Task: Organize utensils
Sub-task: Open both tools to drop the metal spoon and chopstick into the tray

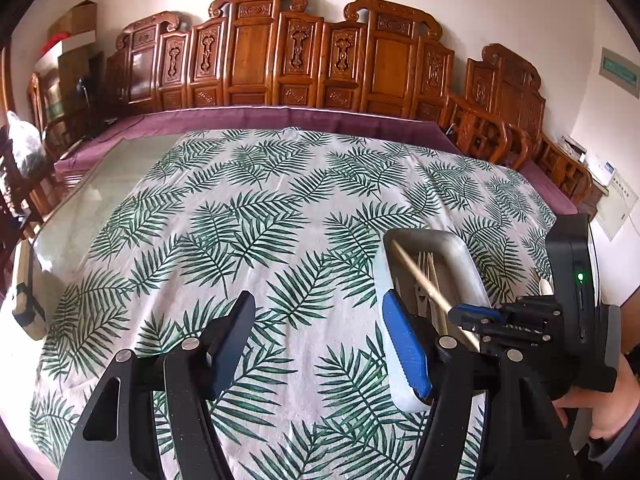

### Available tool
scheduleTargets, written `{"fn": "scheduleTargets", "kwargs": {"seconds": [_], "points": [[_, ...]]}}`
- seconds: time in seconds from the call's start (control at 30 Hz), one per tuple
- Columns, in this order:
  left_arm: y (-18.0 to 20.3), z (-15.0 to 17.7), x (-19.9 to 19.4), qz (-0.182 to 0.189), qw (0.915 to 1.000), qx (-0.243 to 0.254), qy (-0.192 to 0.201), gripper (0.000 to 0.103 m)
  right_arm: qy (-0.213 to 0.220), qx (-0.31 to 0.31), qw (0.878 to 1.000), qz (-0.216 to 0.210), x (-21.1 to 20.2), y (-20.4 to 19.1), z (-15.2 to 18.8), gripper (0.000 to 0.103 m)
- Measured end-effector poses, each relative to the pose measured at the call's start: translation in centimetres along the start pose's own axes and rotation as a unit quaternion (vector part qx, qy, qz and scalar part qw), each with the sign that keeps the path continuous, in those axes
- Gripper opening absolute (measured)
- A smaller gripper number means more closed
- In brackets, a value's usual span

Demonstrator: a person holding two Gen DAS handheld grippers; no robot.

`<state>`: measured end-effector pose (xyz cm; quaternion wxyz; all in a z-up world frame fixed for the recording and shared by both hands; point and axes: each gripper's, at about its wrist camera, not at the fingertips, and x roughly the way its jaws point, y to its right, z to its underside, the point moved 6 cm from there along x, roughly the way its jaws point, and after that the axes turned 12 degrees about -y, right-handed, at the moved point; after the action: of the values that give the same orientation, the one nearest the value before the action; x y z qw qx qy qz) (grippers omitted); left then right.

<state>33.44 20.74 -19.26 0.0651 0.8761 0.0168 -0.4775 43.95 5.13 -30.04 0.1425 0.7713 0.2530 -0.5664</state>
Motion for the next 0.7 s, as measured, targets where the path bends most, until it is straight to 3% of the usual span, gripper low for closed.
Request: {"fn": "scheduleTargets", "kwargs": {"seconds": [0.33, 0.5, 0.7], "points": [[0.7, 0.0, -0.5, 0.006, 0.9999, 0.007, 0.005, 0.074, 0.023, -0.019, 1.000, -0.006, -2.1, -0.8, 0.9, 0.007], [1.9, 0.2, -0.7, 0.014, 0.9997, 0.019, 0.006, 0.075, 0.046, -0.008, 0.999, -0.010, -4.8, 0.3, 1.4, 0.007], [4.1, 0.8, -0.8, 0.023, 0.9989, 0.041, 0.006, 0.082, 0.067, -0.007, 0.998, 0.008, -7.5, 2.3, 2.8, 0.007]]}}
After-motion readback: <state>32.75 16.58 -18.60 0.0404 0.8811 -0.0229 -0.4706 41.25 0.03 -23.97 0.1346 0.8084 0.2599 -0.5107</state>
